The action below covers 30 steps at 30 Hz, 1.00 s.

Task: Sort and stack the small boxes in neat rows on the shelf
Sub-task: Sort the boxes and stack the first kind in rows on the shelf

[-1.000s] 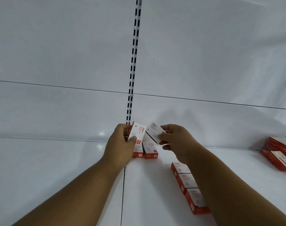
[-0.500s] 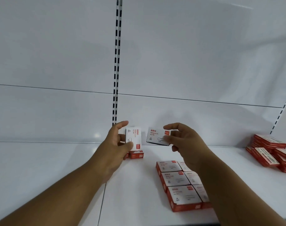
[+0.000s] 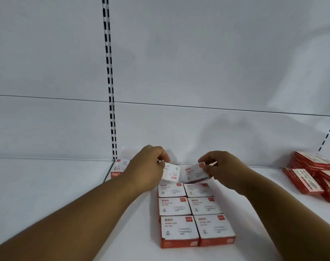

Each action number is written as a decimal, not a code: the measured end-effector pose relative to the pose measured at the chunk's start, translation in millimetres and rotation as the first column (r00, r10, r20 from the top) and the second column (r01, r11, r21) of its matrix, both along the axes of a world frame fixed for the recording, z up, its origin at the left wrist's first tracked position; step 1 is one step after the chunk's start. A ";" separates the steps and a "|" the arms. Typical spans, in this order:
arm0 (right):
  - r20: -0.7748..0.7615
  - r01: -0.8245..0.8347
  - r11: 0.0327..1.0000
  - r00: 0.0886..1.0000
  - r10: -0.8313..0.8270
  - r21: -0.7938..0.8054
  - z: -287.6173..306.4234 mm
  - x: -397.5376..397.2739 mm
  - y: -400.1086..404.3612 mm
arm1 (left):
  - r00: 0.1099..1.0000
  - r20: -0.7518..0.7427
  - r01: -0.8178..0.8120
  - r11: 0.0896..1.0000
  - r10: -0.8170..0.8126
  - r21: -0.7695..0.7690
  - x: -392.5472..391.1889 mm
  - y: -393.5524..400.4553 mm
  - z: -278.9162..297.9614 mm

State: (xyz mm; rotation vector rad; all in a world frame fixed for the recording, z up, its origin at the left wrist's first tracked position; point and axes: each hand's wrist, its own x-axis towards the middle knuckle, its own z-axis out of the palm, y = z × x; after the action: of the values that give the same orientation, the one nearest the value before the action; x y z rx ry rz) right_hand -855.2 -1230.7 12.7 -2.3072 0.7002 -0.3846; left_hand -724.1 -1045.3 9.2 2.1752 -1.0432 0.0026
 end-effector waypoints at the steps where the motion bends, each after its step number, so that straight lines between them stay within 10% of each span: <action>1: -0.039 -0.016 1.000 0.999 0.015 -0.008 -2.8 1.5 -2.3 | 1.000 0.003 -0.011 1.000 0.011 0.025 -0.8 -3.3 -3.7; 12: -0.194 -0.254 0.879 0.962 0.189 -0.402 -24.0 7.0 2.6 | 0.983 0.173 -0.096 0.984 0.070 0.147 1.5 -14.6 -31.0; 30: -0.116 -0.232 0.882 0.973 0.202 -0.409 6.5 20.4 40.0 | 0.987 0.094 -0.124 0.992 0.126 -0.029 32.4 29.2 4.5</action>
State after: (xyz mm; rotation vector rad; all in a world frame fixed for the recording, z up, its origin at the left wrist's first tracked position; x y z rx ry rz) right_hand -834.8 -1190.7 19.2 -2.7880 0.4080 -0.3799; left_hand -691.7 -1016.1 13.8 2.2346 -0.9525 0.1779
